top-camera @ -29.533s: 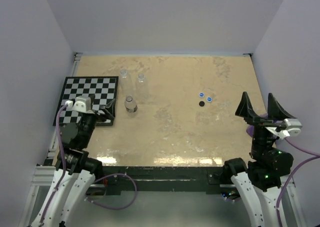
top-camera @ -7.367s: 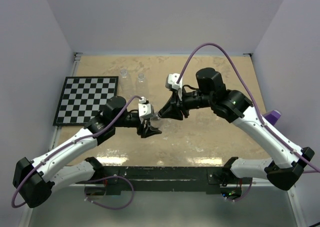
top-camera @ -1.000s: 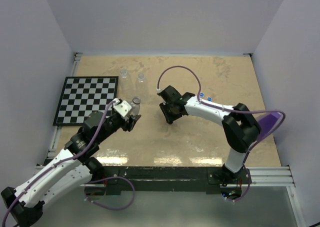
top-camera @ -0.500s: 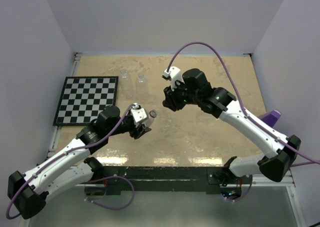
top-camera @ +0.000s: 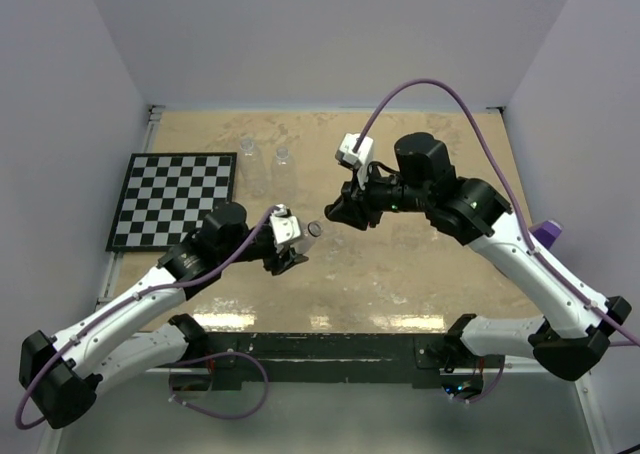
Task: Screw on the bottle caps
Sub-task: Screw the bottle cap onto the plastic bottle.
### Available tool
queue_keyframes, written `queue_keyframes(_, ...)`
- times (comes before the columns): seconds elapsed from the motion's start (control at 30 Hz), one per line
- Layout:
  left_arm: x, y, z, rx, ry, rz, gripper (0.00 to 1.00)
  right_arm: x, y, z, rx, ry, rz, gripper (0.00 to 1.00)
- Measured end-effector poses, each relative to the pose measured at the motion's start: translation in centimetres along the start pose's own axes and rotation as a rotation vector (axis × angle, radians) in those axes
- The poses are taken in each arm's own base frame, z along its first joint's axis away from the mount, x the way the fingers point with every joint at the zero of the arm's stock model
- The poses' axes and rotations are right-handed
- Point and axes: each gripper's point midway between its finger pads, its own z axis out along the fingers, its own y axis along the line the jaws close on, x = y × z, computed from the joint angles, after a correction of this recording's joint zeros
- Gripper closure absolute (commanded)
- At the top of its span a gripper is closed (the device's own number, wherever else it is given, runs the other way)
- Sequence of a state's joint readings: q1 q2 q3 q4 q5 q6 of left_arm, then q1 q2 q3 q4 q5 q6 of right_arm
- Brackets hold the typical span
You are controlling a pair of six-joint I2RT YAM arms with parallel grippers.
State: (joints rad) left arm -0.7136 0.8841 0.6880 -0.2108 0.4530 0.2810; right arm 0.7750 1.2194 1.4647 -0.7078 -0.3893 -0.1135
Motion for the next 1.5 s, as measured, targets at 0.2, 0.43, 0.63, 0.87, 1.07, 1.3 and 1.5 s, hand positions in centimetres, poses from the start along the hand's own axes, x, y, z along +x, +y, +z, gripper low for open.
queue_keyframes(0.2, -0.8, 0.3, 0.2, 0.003, -0.007, 0.016, 1.0, 0.1, 1.1, 0.1, -0.068, 0.005, -0.021, 0.85)
queue_keyframes(0.43, -1.4, 0.4, 0.3, 0.012, -0.014, 0.025, 1.0, 0.3, 1.7, 0.1, -0.108, 0.007, -0.031, 0.84)
queue_keyframes(0.63, -1.4, 0.3, 0.4, 0.022, -0.015, 0.029, 1.0, 0.4, 2.0, 0.4, -0.136, 0.011, -0.033, 0.84)
queue_keyframes(0.87, -1.5, 0.0, 0.4, 0.037, -0.02, 0.03, 1.0, 0.7, 2.1, 1.0, -0.157, 0.027, -0.025, 0.84)
queue_keyframes(1.07, -1.5, -0.2, 0.4, 0.047, -0.024, 0.03, 1.0, 0.7, 2.2, 1.0, -0.16, 0.027, -0.025, 0.84)
queue_keyframes(1.3, -1.6, -0.6, 0.4, 0.069, -0.03, 0.03, 1.0, 0.9, 2.2, 1.3, -0.171, 0.032, -0.027, 0.84)
queue_keyframes(1.5, -1.7, -0.7, 0.3, 0.08, -0.03, 0.031, 1.0, 0.9, 2.4, 1.2, -0.186, 0.03, -0.033, 0.84)
